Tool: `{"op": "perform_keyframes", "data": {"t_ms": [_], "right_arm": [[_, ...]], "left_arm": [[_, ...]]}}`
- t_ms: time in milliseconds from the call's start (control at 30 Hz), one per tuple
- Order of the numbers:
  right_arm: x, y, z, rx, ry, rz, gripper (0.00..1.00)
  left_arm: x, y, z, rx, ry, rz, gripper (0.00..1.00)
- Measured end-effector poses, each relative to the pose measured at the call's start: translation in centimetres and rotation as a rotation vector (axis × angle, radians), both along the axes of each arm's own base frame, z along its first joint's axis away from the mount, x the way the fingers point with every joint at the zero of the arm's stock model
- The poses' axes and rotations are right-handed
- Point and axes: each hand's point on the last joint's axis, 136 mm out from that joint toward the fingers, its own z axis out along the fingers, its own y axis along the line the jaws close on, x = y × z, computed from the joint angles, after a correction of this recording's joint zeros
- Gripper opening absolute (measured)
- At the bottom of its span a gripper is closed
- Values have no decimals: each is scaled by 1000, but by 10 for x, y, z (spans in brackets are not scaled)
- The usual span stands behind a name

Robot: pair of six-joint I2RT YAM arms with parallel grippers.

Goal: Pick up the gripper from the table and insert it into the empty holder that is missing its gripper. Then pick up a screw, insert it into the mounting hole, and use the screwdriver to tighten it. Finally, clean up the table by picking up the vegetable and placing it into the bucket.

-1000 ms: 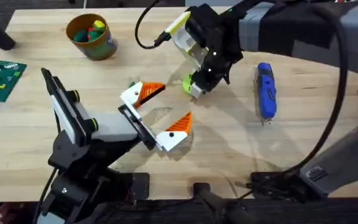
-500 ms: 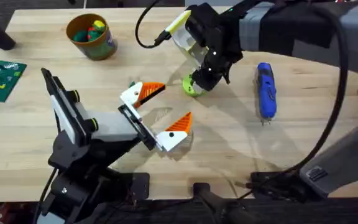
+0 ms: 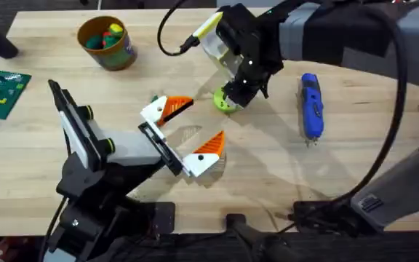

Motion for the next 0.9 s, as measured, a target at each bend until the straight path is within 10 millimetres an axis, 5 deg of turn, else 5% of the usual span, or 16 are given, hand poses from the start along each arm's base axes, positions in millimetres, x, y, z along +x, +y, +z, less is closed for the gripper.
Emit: {"op": "perform_keyframes", "data": {"t_ms": [400, 900], "right_arm": [[0, 0, 15, -9, 11, 0, 11], [24, 17, 117, 61, -82, -8, 11]], "left_arm": [[0, 0, 0, 0, 0, 0, 990], [0, 0, 0, 0, 0, 0, 990]]}}
